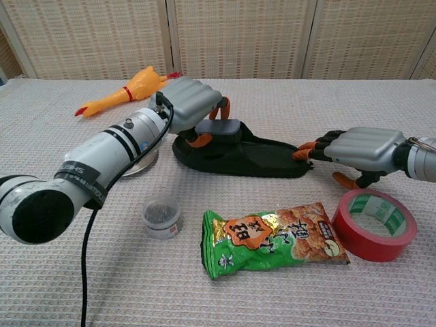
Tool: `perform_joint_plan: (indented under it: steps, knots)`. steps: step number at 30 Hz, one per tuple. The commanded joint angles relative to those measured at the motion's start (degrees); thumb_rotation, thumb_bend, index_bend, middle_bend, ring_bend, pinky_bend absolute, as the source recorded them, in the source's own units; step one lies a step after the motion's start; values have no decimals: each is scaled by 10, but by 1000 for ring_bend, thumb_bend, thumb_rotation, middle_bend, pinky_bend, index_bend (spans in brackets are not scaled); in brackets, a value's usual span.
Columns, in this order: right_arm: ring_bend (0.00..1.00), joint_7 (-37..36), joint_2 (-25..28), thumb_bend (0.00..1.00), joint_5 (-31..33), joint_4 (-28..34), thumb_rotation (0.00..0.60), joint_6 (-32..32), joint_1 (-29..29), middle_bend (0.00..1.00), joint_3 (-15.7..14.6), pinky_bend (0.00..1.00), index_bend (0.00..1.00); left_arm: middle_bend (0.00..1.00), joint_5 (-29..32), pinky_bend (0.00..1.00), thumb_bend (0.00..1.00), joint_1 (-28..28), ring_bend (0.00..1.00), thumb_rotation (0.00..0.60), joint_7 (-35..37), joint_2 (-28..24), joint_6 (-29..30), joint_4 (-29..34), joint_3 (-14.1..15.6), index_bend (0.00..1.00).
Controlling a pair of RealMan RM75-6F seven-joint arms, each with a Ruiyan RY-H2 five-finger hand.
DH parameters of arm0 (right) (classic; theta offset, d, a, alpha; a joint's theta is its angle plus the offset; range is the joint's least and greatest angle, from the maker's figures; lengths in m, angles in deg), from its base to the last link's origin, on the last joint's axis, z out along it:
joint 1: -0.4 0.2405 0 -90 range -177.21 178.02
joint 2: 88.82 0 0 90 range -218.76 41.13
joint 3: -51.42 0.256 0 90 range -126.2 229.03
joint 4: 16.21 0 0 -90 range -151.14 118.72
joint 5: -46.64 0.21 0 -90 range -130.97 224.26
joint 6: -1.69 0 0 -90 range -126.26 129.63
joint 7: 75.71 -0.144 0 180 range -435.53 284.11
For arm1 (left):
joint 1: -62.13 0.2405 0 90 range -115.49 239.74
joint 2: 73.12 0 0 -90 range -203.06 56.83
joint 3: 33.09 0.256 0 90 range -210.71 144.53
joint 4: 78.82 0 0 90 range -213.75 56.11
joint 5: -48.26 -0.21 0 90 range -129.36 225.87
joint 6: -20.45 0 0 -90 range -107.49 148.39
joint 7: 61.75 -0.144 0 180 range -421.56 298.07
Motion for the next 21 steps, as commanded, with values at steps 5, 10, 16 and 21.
perform_joint_plan:
  steps: [5, 10, 16, 21]
  knots:
    - [0, 9, 4, 654, 6, 7, 600, -1, 0, 0, 0, 0, 91, 798, -6, 928, 581, -1, 895, 600, 31, -6, -4, -17, 0, 682]
    - [0, 12, 7, 655, 10, 13, 600, -3, -1, 0, -1, 0, 91, 797, -11, 928, 578, -3, 895, 600, 40, -7, -6, -26, 4, 681]
    - [0, 17, 13, 656, 13, 20, 600, 2, -2, 0, 0, 0, 91, 794, -14, 928, 579, 3, 895, 600, 47, -8, 2, 4, 7, 678]
    - [0, 17, 13, 656, 11, 22, 600, 5, -3, 0, -2, 0, 91, 793, -36, 928, 577, 1, 895, 600, 44, -7, 16, 41, 19, 679]
